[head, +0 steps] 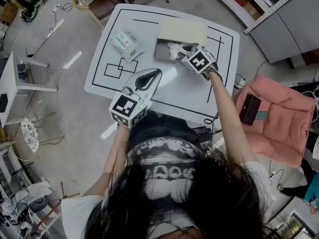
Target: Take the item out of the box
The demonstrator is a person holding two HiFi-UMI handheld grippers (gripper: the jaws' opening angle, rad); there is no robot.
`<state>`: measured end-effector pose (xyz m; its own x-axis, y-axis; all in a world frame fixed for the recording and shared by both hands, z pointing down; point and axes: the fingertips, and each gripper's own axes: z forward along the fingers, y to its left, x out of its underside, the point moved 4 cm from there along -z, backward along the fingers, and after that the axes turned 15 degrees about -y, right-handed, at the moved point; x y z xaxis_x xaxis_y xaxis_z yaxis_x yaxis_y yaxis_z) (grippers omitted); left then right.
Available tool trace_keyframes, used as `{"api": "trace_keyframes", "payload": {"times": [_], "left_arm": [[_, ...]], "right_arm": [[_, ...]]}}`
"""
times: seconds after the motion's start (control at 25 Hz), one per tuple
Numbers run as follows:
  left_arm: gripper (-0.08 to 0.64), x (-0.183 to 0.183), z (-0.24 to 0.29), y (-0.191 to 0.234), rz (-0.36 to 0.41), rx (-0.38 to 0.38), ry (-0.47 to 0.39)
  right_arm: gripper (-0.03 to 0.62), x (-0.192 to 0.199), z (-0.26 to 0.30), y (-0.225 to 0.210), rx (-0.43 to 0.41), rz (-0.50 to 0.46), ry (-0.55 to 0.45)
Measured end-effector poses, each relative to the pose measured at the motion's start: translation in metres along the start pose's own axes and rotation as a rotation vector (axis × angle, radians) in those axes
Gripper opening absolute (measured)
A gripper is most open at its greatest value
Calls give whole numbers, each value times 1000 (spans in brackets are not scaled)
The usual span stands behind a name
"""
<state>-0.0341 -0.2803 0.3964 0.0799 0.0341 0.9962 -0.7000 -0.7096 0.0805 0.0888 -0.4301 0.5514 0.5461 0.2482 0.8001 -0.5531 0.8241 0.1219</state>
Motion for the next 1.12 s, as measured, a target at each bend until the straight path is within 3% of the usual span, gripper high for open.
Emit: {"api": "trace_keyframes", "payload": {"times": [0.32, 0.64, 0.76, 0.96, 1.12], "left_arm": [[0, 5, -4, 7, 0, -22, 21], [0, 9, -12, 15, 2, -49, 29], [0, 9, -16, 17, -2, -60, 28], [0, 8, -25, 22, -7, -76, 20], [0, 9, -33, 28, -17, -82, 24]], "right_arm": [[120, 9, 41, -8, -40, -72, 130], [97, 30, 52, -12, -3, 51, 216], [42, 31, 51, -12, 15, 90, 211], [8, 29, 48, -6, 12, 102, 224], [6, 6, 42, -3, -5, 87, 147]]}}
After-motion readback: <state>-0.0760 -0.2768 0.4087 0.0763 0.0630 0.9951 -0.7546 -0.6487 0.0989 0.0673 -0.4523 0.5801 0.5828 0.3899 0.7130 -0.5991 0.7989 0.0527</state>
